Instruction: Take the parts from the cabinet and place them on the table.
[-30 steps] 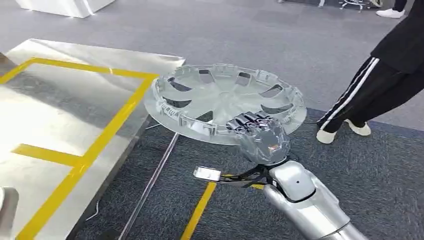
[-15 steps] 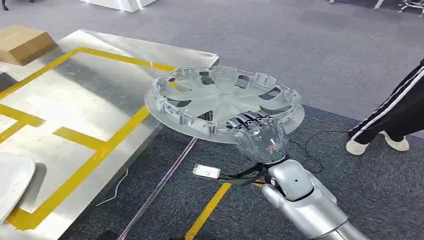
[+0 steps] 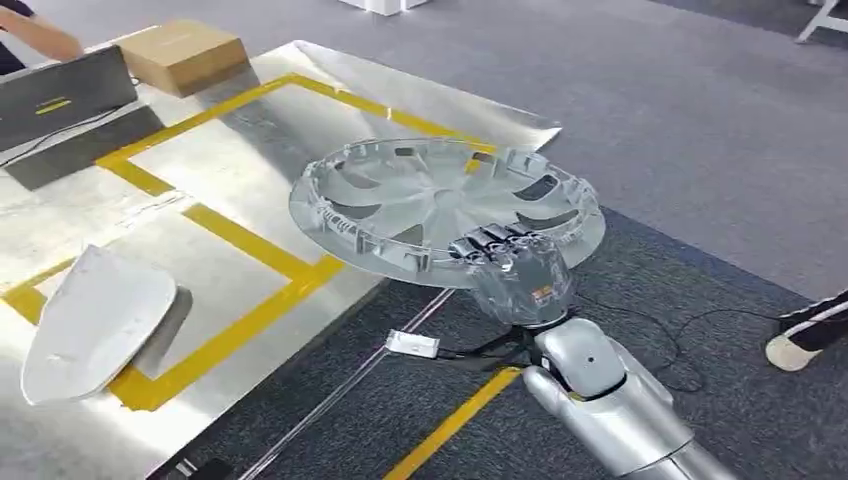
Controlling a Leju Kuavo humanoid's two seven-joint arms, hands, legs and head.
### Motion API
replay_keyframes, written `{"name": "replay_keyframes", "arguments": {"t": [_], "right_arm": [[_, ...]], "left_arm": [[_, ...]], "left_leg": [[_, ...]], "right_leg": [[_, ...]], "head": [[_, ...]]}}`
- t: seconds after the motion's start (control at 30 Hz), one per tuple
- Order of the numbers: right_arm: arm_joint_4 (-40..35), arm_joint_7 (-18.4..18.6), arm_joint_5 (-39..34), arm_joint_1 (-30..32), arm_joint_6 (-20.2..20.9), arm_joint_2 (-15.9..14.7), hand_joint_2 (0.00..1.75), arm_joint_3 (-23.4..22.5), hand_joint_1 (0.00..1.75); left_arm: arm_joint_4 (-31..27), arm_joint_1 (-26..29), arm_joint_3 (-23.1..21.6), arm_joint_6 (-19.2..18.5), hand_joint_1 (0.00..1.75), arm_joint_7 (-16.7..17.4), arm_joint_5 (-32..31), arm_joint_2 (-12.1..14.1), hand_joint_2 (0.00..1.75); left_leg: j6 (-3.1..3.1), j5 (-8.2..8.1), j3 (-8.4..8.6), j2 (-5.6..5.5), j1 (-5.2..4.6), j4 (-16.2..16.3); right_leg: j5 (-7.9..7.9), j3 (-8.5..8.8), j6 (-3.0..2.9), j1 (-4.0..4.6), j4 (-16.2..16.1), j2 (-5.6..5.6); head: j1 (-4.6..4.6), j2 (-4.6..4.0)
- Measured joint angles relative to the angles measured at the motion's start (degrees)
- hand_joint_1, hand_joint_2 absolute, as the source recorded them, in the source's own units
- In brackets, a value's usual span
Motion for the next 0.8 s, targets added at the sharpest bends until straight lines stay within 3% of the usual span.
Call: {"name": "replay_keyframes", "arguments": {"t": [0.03, 0.07, 0.1, 0.17, 0.2, 0.23, 0.27, 0.33, 0.37, 0.4, 0.43, 0.5, 0.53, 0.57, 0.6, 0.7, 0.73, 0.77, 0.8], "right_arm": [[0.2, 0.0, -0.4, -0.2, 0.0, 0.0, 1.75, 0.1, 1.75], [0.4, -0.1, -0.8, -0.3, 0.0, 0.0, 1.75, 0.2, 1.75], [0.6, -0.1, -1.1, -0.4, 0.0, 0.0, 1.75, 0.3, 1.75], [1.1, -0.1, -1.6, -0.7, 0.0, 0.0, 1.75, 0.5, 1.75], [1.3, -0.1, -1.7, -0.8, 0.0, 0.0, 1.75, 0.6, 1.75], [1.6, -0.1, -1.7, -0.8, 0.0, 0.0, 1.75, 0.7, 1.75], [1.8, 0.0, -1.8, -0.9, 0.0, 0.0, 1.75, 0.7, 1.75], [2.2, 0.0, -1.9, -1.0, 0.0, -0.1, 1.75, 0.7, 1.75], [2.4, 0.0, -2.0, -1.0, 0.0, -0.1, 1.75, 0.7, 1.75], [2.7, 0.0, -2.1, -1.0, 0.0, -0.1, 1.75, 0.9, 1.75], [3.0, 0.0, -2.4, -1.0, 0.0, -0.1, 1.75, 1.0, 1.75], [3.5, 0.0, -2.9, -1.1, 0.0, -0.1, 1.75, 1.2, 1.75], [3.7, 0.0, -3.1, -1.2, 0.0, -0.1, 1.75, 1.3, 1.75], [3.8, 0.2, -3.3, -1.2, 0.0, -0.1, 1.75, 1.4, 1.75], [3.9, 0.2, -3.4, -1.4, 0.0, -0.3, 1.75, 1.4, 1.75], [4.4, 0.4, -3.7, -1.5, 0.0, -0.3, 1.75, 1.7, 1.75], [4.4, 0.6, -3.9, -1.6, 0.0, -0.4, 1.75, 1.8, 1.75], [4.5, 0.6, -4.0, -1.6, 0.0, -0.4, 1.75, 1.9, 1.75], [4.7, 0.7, -4.1, -1.7, 0.0, -0.6, 1.75, 2.0, 1.75]], "left_arm": [[0.0, 0.0, 0.0, 0.0, 0.0, 0.0, 0.0, 0.0, 1.75], [0.0, -0.1, 0.0, 0.0, 0.0, 0.0, 0.0, 0.2, 1.75], [0.0, 0.0, 0.0, 0.0, 0.0, 0.0, 0.0, 0.4, 1.75], [0.0, 0.5, 0.0, 0.0, 0.0, 0.0, 0.0, 0.5, 1.75], [0.0, 0.5, 0.1, -0.1, 0.0, 0.0, 0.0, 1.0, 1.75], [0.0, 0.5, 0.1, -0.2, 0.0, 0.0, 0.0, 0.6, 1.75], [0.0, 0.3, 0.1, -0.2, 0.0, 0.0, 0.0, 0.6, 1.75], [0.0, 0.0, 0.1, -0.2, 0.0, 0.0, 0.0, 0.6, 1.75], [0.0, 0.1, 0.1, -0.2, 0.0, 0.0, 0.0, 0.6, 1.75], [0.0, 0.1, 0.1, -0.4, 0.0, 0.0, 0.0, 0.7, 1.75], [0.0, 0.2, 0.1, -0.4, 0.0, 0.0, 0.0, 0.7, 1.75], [0.0, 0.2, 0.1, -0.5, 0.0, 0.0, 0.0, 0.9, 1.75], [0.0, 0.1, 0.1, -0.4, 0.0, 0.0, 0.0, 1.0, 1.75], [0.0, -0.2, 0.1, -0.4, 0.0, 0.0, 0.0, 1.0, 1.75], [0.0, -0.3, 0.1, -0.5, 0.0, 0.0, 0.0, 1.1, 1.75], [0.0, 0.0, 0.1, -0.4, 0.0, 0.0, -0.1, 1.1, 1.75], [0.0, 0.2, 0.1, -0.4, 0.0, 0.0, -0.1, 1.1, 1.75], [0.0, 0.2, 0.1, -0.4, 0.0, 0.0, -0.1, 1.1, 1.75], [0.0, 0.0, 0.1, -0.4, 0.0, 0.0, -0.1, 1.1, 1.75]], "left_leg": [[-0.35, 0.04, -0.19, -0.69, 0.05, 0.1], [-0.69, 0.07, -0.62, -1.34, -0.18, 0.5], [-1.06, 0.45, -0.79, -1.77, 0.04, 0.2], [-1.86, 0.97, -0.82, -2.85, 0.41, -0.5], [-2.02, 0.87, -0.94, -2.45, 0.32, -0.4], [-2.29, 0.05, -1.37, 1.21, -0.23, 0.4], [-2.49, -1.89, -2.84, 3.37, -0.21, 3.3], [-2.76, -5.97, -6.87, 4.7, -0.09, 12.0], [-2.87, -7.01, -8.4, 4.77, -0.07, 15.4], [-2.93, -6.87, -8.89, 4.78, -0.05, 16.5], [-2.95, -5.43, -8.03, 4.84, -0.03, 15.0], [-2.87, -1.2, -3.37, 6.17, -0.06, 6.7], [-2.69, 0.25, -0.47, 9.27, -0.26, 2.1], [-2.69, -0.51, 0.61, 11.6, -0.88, -0.6], [-1.88, -0.26, 0.32, 10.28, -0.66, -0.3], [-0.97, -0.26, 0.25, 7.98, -0.7, -0.5], [-0.63, -0.07, 0.62, 7.18, -0.28, -0.8], [-0.33, -0.09, 0.66, 6.63, -0.12, -0.7], [0.06, -0.02, 0.62, 6.12, -0.08, -0.7]], "right_leg": [[-0.03, 1.41, 0.01, -0.35, -3.1, 2.95], [-0.09, 2.29, 0.17, -0.47, -4.0, 2.95], [0.05, 2.08, 0.03, -0.24, -3.9, 2.32], [0.28, 2.11, -0.56, 0.16, -3.9, 1.36], [0.62, 2.35, -1.1, -0.27, -4.5, 0.47], [0.74, 2.46, -1.41, -0.25, -4.7, -0.15], [0.83, 2.45, -1.91, -0.11, -4.8, -0.87], [0.74, 2.38, -2.08, 0.04, -4.8, -2.4], [0.71, 2.39, -2.11, 0.04, -4.8, -3.17], [0.7, 2.39, -2.12, 0.04, -4.8, -3.95], [0.66, 2.39, -2.09, 0.04, -4.8, -4.72], [0.55, 2.51, -1.91, 0.03, -4.8, -6.05], [0.43, 2.7, -1.65, 0.29, -4.8, -6.62], [0.12, 2.61, -1.19, 0.86, -4.5, -7.2], [0.11, 2.71, -0.91, 1.02, -4.7, -7.83], [-0.3, 3.67, -0.03, 0.98, -5.2, -10.09], [-0.87, 3.36, 0.53, 0.63, -4.5, -8.3], [-2.29, 2.47, 0.69, 0.59, -2.2, -5.1], [-4.24, 0.57, 0.69, 0.56, 1.7, -3.35]], "head": [[0.02, 0.0], [-0.13, 0.0], [-0.11, 0.0], [-0.07, 0.0], [-0.04, 0.0], [-0.7, 0.0], [-1.14, 0.0], [-1.16, 0.0], [-1.11, 0.0], [-1.16, 0.0], [-1.14, 0.0], [-1.14, 0.0], [-1.18, 0.0], [-1.61, 0.0], [-1.37, 0.0], [-1.27, 0.0], [-1.11, 0.0], [-1.09, 0.0], [-0.87, 0.0]]}}
